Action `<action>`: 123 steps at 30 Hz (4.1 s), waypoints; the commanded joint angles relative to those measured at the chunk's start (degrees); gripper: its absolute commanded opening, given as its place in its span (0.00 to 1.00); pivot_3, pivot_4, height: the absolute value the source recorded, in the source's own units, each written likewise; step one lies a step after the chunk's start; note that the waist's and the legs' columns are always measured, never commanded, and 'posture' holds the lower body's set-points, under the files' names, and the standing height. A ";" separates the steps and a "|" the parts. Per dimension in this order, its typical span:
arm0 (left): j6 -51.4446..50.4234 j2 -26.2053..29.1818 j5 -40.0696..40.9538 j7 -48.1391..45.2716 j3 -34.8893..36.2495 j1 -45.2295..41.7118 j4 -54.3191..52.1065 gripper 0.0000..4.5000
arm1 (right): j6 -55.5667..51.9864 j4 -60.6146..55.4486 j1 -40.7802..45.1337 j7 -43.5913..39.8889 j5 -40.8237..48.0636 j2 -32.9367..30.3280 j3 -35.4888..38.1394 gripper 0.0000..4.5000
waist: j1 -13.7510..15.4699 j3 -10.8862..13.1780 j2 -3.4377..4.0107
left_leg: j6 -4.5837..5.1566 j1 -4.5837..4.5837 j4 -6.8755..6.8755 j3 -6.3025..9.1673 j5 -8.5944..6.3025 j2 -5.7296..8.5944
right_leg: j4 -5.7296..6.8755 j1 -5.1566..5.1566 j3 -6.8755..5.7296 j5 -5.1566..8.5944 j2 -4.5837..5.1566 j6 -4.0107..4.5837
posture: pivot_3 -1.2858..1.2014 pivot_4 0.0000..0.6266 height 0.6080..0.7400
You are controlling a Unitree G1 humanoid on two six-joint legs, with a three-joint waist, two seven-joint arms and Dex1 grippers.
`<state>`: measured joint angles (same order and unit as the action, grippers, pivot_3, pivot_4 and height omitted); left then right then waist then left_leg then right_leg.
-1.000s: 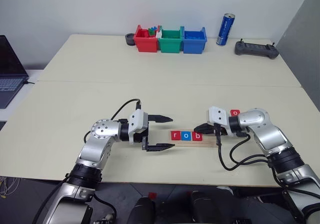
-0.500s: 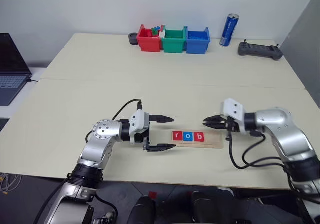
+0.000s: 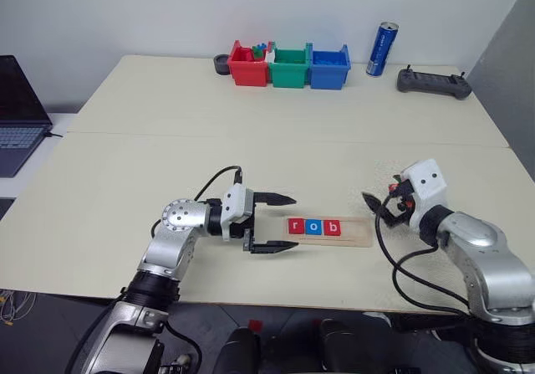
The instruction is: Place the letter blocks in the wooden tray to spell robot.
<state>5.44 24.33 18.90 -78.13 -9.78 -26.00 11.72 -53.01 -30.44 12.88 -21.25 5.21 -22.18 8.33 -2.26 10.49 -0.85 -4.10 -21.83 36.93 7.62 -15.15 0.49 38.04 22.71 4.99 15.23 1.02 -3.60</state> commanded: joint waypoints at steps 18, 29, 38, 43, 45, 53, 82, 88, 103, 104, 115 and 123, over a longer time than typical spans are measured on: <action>1.50 -0.19 -0.26 -1.18 0.18 -2.29 1.43 1.00 | -2.75 13.99 8.09 13.92 2.09 9.25 7.16 1.00 | -0.99 -0.02 0.03 | 0.01 0.00 -0.04 0.00 0.00 -0.01 | 0.07 0.04 0.01 0.00 -0.01 0.01 | 0.52 0.24 1.00; 1.36 -0.03 -0.34 -0.17 0.36 -1.23 0.56 1.00 | 1.68 21.59 7.46 15.15 1.24 9.43 5.70 1.00 | -1.04 -0.02 0.04 | 0.01 0.02 -0.03 -0.01 0.00 -0.01 | 0.07 0.03 0.01 0.00 -0.02 0.01 | 0.52 0.24 1.00; 1.29 0.17 -0.20 -0.13 0.26 -1.31 0.61 1.00 | 3.12 23.39 8.82 16.99 2.41 10.41 7.49 0.46 | -1.04 -0.03 0.05 | 0.01 0.03 -0.03 -0.01 0.00 -0.02 | 0.08 0.03 0.02 0.00 -0.03 0.01 | 0.52 0.24 1.00; 0.92 -0.07 -0.17 0.09 0.16 -1.49 0.60 1.00 | -0.12 18.99 8.07 16.66 3.13 8.93 7.46 0.32 | -1.04 -0.03 0.05 | 0.01 0.03 -0.03 0.00 0.00 -0.03 | 0.08 0.03 0.02 0.00 -0.05 0.01 | 0.52 0.24 1.00; 0.76 -0.12 -0.15 0.13 0.04 -1.37 0.32 1.00 | -2.92 15.63 7.37 16.10 3.36 7.52 7.07 0.32 | -1.04 -0.02 0.06 | 0.01 0.00 -0.04 0.00 0.00 -0.03 | 0.07 0.04 0.02 0.00 -0.04 0.01 | 0.52 0.24 1.00; 0.73 -0.26 -0.18 -0.03 0.11 -1.07 0.49 1.00 | -31.32 -14.45 -2.57 15.70 6.71 7.63 11.60 0.32 | -0.84 -0.04 0.09 | 0.01 -0.15 -0.09 0.05 0.00 -0.03 | 0.07 0.21 0.01 0.01 -0.04 0.01 | 0.52 0.24 1.00; -0.51 -0.92 -0.26 0.26 0.25 -2.24 0.66 1.00 | -35.42 -17.74 2.36 17.89 3.70 14.32 8.12 0.99 | -1.08 -0.06 0.14 | 0.01 -0.19 -0.09 -0.11 0.00 -0.07 | 0.11 0.39 0.15 0.00 -0.09 0.01 | 0.52 0.24 1.00; -0.15 -1.46 -0.53 0.23 0.07 -3.24 1.88 1.00 | -25.37 -11.44 9.64 9.52 7.23 2.18 5.63 0.99 | -1.13 -0.05 0.14 | 0.01 -0.19 -0.10 -0.14 0.00 -0.08 | 0.10 0.41 0.15 0.01 -0.10 0.01 | 0.52 0.24 1.00; 1.03 -2.96 -0.96 -0.65 -0.37 -4.77 4.16 1.00 | 41.70 23.58 -5.83 -48.08 8.88 -32.76 -2.27 0.99 | -1.21 0.04 -0.02 | 0.28 -0.10 0.02 -0.45 -0.15 -0.06 | 0.02 0.33 0.31 0.00 -0.04 -0.06 | 0.52 0.24 1.00; 0.99 -3.07 -0.99 -0.54 -0.37 -4.73 4.04 1.00 | 43.35 25.99 -4.72 -49.08 8.63 -32.71 -3.24 0.99 | -1.26 0.04 -0.02 | 0.28 -0.08 0.02 -0.47 -0.15 -0.08 | 0.03 0.31 0.33 0.00 -0.06 -0.06 | 0.52 0.24 1.00; 0.26 -2.18 -0.77 -0.30 -0.03 -3.50 1.78 1.00 | 54.37 42.28 4.84 -54.47 4.20 -30.31 -12.09 0.99 | -0.94 0.05 -0.04 | 0.26 -0.08 0.05 -0.50 -0.14 -0.03 | 0.06 0.32 0.44 -0.01 -0.01 -0.05 | 0.52 0.24 1.00; 0.02 -1.50 -0.78 0.07 0.04 -3.46 1.40 1.00 | 54.15 47.54 7.02 -55.60 3.85 -29.51 -13.01 0.99 | -0.89 0.05 -0.04 | 0.26 -0.07 0.05 -0.49 -0.14 -0.02 | 0.08 0.32 0.44 -0.02 0.01 -0.05 | 0.52 0.24 1.00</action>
<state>5.40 22.39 17.60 -78.16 -9.87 -29.17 15.62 0.42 16.63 19.09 -76.30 9.52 -51.34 -4.82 -3.14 10.54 -0.89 -3.84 -21.90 36.98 7.13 -15.30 0.47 38.12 23.04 5.43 15.21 1.03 -3.65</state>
